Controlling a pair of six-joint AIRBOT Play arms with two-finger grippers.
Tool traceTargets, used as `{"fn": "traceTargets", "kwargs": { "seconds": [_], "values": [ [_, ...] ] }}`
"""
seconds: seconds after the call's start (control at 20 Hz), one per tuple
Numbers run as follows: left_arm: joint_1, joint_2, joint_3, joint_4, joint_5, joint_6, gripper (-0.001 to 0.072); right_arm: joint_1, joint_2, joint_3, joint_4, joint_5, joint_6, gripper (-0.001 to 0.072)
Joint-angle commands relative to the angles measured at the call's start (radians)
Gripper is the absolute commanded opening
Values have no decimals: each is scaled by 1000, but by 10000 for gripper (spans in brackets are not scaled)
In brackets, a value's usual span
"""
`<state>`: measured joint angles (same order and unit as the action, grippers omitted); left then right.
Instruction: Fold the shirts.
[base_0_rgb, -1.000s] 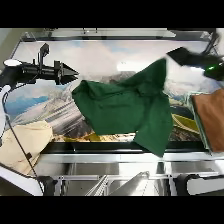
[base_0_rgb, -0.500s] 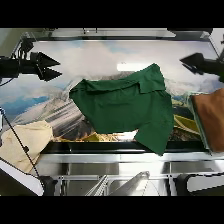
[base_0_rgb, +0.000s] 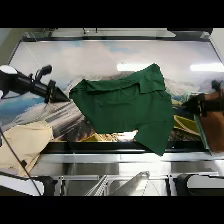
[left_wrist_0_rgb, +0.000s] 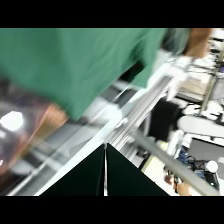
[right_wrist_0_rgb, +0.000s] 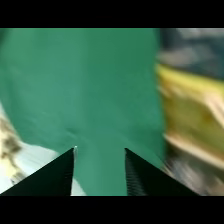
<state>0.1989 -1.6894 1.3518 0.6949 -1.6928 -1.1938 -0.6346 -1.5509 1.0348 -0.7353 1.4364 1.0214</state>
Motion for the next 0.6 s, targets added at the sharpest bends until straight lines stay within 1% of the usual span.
{"fn": "traceTargets", "kwargs": {
  "seconds": [0.0,0.1,0.2,0.4,0.45,0.55],
  "values": [
    [-3,140,-236,118,130,31,4,-13,23,-140,-118,-104,-1,404],
    [0,209,-329,126,197,34,5,0,23,-187,-117,-180,-3,403],
    [-2,261,-390,124,233,34,5,32,23,-209,-118,-237,-18,402],
    [-1,279,-402,121,238,34,5,138,23,-211,-109,-311,-27,401],
    [-1,279,-402,121,238,34,5,165,23,-210,-87,-315,-37,399],
    [-2,279,-402,114,234,34,5,197,24,-209,-13,-311,-85,374]
  ]
}}
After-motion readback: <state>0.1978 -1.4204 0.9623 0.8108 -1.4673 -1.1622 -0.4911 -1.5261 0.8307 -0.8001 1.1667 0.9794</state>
